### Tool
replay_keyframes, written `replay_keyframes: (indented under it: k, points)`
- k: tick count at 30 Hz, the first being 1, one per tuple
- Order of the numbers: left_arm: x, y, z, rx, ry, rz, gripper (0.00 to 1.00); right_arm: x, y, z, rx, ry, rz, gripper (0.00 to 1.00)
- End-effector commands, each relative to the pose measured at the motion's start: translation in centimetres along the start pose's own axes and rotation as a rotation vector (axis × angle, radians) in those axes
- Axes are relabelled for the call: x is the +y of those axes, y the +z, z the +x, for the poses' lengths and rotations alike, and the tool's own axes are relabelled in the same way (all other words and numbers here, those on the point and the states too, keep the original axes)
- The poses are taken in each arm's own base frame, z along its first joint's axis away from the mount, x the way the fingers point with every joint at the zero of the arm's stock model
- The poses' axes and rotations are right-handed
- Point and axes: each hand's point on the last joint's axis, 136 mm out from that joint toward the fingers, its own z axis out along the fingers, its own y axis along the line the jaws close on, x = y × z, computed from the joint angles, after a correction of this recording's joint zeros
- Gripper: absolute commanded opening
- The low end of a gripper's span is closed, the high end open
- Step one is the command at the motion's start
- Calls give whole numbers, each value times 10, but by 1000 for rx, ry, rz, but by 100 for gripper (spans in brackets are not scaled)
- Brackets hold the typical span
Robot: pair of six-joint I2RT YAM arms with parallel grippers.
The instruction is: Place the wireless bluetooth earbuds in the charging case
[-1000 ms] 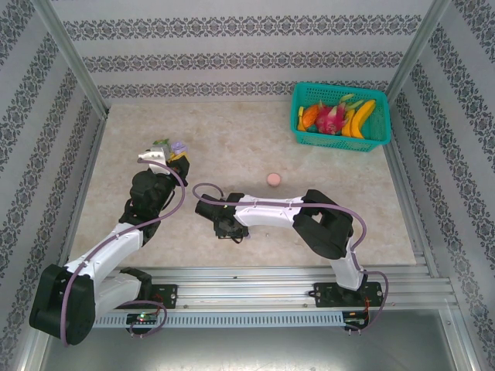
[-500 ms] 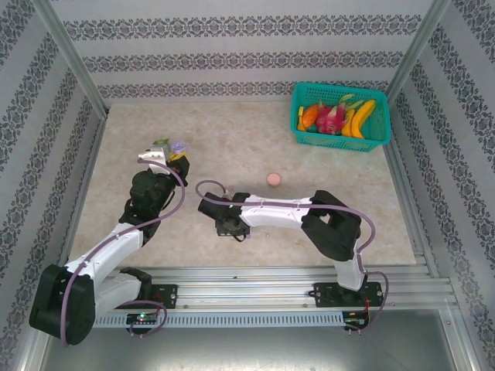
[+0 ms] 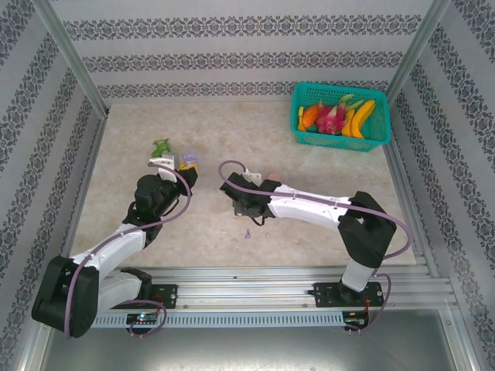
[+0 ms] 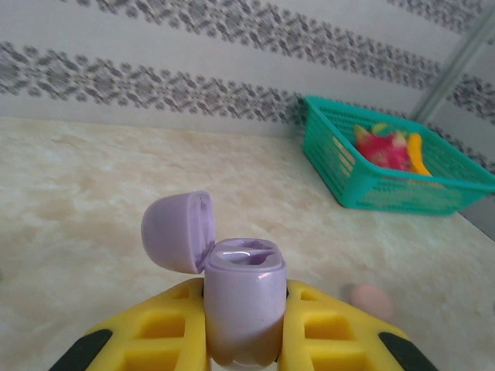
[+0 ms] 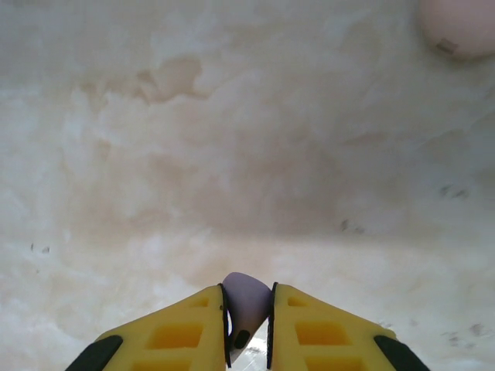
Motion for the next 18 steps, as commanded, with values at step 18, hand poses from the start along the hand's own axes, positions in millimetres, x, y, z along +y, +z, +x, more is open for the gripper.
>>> replay_keyframes:
  k: [18]
  points:
    - [-128, 12, -9, 3, 168, 669, 0, -15, -134, -129, -431, -90, -308, 18]
